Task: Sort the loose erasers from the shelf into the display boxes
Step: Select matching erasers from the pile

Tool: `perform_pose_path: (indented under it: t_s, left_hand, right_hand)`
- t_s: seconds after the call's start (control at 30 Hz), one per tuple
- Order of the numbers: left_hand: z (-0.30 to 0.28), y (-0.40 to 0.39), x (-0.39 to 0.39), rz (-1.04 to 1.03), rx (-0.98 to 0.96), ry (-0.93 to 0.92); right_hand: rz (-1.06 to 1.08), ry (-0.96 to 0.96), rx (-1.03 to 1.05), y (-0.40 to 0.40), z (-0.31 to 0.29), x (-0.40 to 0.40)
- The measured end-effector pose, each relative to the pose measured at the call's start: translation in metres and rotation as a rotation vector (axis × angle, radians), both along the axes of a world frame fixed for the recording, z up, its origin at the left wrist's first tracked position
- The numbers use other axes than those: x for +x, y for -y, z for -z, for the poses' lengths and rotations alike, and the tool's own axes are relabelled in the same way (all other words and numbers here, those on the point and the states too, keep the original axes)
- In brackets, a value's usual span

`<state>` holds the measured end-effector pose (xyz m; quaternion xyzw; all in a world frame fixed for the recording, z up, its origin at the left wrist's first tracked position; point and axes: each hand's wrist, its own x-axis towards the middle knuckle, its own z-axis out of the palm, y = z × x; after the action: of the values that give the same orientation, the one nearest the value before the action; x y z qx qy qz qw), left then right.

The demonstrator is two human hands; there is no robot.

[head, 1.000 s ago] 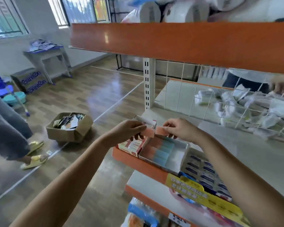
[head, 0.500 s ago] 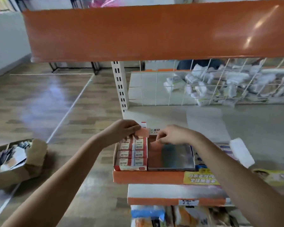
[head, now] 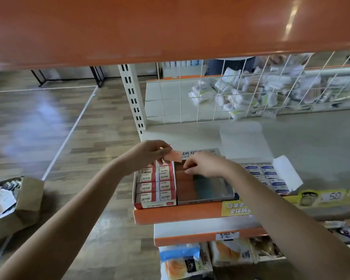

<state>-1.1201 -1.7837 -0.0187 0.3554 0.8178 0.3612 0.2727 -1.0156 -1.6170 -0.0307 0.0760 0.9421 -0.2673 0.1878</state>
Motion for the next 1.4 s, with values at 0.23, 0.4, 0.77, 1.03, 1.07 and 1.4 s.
perform_pose_path:
  t_s: [0.23,0.4,0.77,1.03,1.07,1.4]
  left_hand:
    - [0.007,-0.010,-0.001,-0.039,-0.026,-0.099]
    - [0.009,-0.013,0.000,-0.067,-0.020,-0.143]
    - [0.009,-0.019,0.000,0.005,-0.144,-0.284]
    - [0.013,-0.038,0.015,0.097,-0.260,-0.538]
    - [0.013,-0.038,0.015,0.094,-0.263,-0.552]
    - [0.016,-0.034,0.022,0.089,-0.247,-0.621]
  right_hand:
    - [0.051,-0.050,-0.058,0.000,0.003,0.005]
    - [0.082,-0.152,-0.071,0.001,0.007,0.011]
    - [0.062,-0.225,0.028,-0.006,0.008,0.014]
    - [0.073,-0.306,0.102,-0.035,-0.009,0.012]
    - [0.068,-0.309,0.104,-0.036,-0.009,0.012]
    - [0.040,-0.310,0.094,-0.037,-0.005,0.005]
